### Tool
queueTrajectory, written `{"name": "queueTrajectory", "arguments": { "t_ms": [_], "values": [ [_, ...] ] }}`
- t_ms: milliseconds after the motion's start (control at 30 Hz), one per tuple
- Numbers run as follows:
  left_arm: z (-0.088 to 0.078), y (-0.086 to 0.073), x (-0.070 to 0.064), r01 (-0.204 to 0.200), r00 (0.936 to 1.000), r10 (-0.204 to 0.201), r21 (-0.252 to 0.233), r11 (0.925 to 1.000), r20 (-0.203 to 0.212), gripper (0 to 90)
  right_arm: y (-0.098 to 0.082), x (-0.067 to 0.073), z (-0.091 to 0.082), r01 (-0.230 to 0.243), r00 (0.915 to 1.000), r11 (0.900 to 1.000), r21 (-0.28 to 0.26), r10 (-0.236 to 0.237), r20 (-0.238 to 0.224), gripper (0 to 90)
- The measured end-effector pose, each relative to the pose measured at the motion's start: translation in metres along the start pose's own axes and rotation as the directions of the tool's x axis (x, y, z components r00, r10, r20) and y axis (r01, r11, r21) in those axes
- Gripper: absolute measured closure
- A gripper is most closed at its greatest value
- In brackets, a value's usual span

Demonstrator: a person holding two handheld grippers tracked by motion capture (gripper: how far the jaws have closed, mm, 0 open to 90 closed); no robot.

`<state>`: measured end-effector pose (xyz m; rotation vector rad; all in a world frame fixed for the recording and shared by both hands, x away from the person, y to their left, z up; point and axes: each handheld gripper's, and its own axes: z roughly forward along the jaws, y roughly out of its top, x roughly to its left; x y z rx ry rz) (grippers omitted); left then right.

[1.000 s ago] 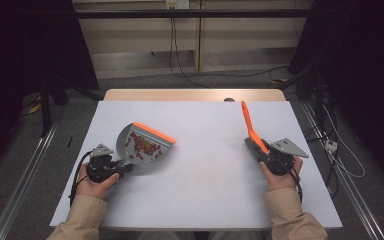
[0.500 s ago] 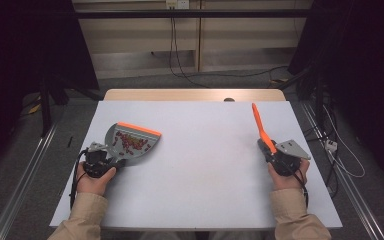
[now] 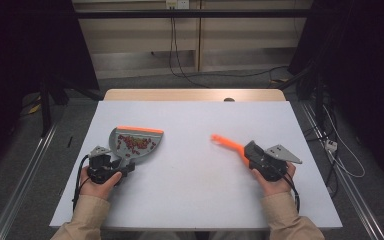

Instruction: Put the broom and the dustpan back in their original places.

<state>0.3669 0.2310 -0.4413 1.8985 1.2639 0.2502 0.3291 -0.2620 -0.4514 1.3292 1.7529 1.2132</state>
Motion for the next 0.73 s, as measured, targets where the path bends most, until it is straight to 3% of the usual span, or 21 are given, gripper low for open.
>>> {"name": "queueTrajectory", "arguments": {
  "t_ms": [133,200,233,300,400,500,600,667,733],
  "values": [
    [-0.008,-0.005,-0.005,-0.027,0.9981,0.029,-0.045,0.9986,0.054,32.9,0.003,0.009,-0.004,-0.010,0.9990,1.000,-0.017,0.009,-0.044,40.1],
    [-0.013,-0.005,-0.005,-0.069,0.9975,0.070,-0.074,0.9949,0.012,22.8,0.002,0.011,-0.006,-0.008,0.9977,1.000,-0.016,0.007,-0.067,34.5],
    [-0.015,-0.005,-0.005,-0.078,0.9966,0.080,-0.107,0.9912,0.017,17.0,0.002,0.011,-0.007,-0.009,0.9972,1.000,-0.020,0.007,-0.075,32.8],
    [-0.022,-0.005,-0.004,-0.121,0.9920,0.125,-0.153,0.9808,0.016,14.7,-0.001,0.011,-0.012,-0.011,0.9959,0.999,-0.033,0.008,-0.090,29.4],
    [-0.028,-0.006,-0.002,-0.165,0.9804,0.184,-0.221,0.9612,0.069,11.1,-0.001,0.010,-0.019,-0.011,0.9941,1.000,-0.024,0.009,-0.108,25.2],
    [-0.029,-0.009,-0.002,-0.194,0.9694,0.223,-0.235,0.9524,0.103,8.9,-0.004,0.007,-0.029,0.002,0.9931,1.000,-0.028,-0.006,-0.117,23.4],
    [-0.027,-0.009,-0.005,-0.205,0.9616,0.242,-0.247,0.9472,0.130,8.9,-0.007,0.004,-0.036,-0.014,0.9913,0.999,-0.033,0.010,-0.131,22.7],
    [-0.025,-0.008,-0.005,-0.208,0.9584,0.248,-0.249,0.9459,0.142,8.9,-0.009,0.002,-0.039,-0.015,0.9908,0.999,-0.034,0.011,-0.135,22.6],
    [-0.024,-0.008,-0.005,-0.205,0.9599,0.244,-0.249,0.9465,0.138,8.8,-0.011,0.001,-0.039,-0.016,0.9911,0.999,-0.034,0.011,-0.133,22.3]
  ]
}}
